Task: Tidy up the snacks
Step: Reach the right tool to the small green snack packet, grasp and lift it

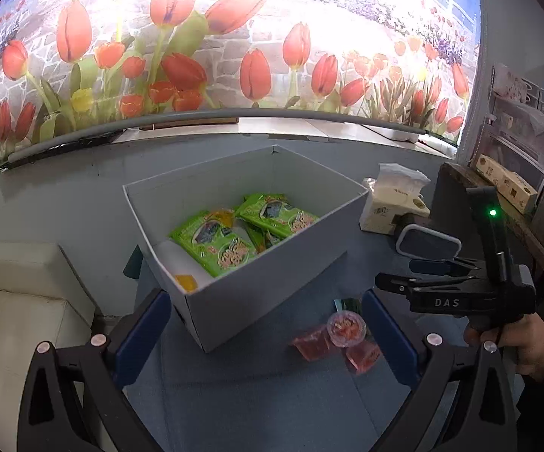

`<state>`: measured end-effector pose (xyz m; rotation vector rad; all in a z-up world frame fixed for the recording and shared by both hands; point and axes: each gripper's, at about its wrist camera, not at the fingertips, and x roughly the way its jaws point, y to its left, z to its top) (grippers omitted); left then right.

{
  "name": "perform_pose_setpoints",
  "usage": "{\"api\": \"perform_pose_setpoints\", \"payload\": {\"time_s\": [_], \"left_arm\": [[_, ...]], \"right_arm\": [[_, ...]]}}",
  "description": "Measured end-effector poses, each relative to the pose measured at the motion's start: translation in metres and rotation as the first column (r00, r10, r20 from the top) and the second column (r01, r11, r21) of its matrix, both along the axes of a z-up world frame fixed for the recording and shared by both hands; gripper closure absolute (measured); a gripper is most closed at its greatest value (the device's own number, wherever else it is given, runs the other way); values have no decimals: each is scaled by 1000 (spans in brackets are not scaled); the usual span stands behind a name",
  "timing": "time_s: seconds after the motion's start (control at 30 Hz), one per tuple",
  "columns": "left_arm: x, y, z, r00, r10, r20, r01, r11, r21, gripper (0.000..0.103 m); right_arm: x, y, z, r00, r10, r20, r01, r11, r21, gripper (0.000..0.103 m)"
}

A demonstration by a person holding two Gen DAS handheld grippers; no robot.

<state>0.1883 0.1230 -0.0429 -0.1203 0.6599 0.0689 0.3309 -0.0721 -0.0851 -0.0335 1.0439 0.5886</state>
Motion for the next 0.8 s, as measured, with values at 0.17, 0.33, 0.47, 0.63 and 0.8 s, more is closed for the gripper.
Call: {"api": "perform_pose_setpoints", "payload": {"time_s": [0.17, 0.33, 0.47, 0.63, 0.8], "left_arm": [[-42, -24, -17, 999, -25, -19, 25, 1000, -1, 0], [-83, -33, -28, 999, -20, -30, 18, 998, -61, 0], [-108, -34, -26, 1000, -9, -18, 7, 995, -97, 0], [-125, -34, -26, 1000, -1, -11, 0, 992, -123, 0], [-128, -35, -32, 1000, 8, -28, -11, 994, -111, 0]], "right_arm": [[-8, -13, -33, 998, -29, -50, 27, 999, -32, 27], [-14, -8, -46, 998, -8, -58, 7, 1000, -17, 27], [-16, 8, -55, 999, 10, -42, -12, 998, -56, 27], [-14, 29, -61, 1000, 18, 0, -18, 995, -101, 27], [-22, 48, -60, 997, 68, 37, -62, 987, -150, 53]]}}
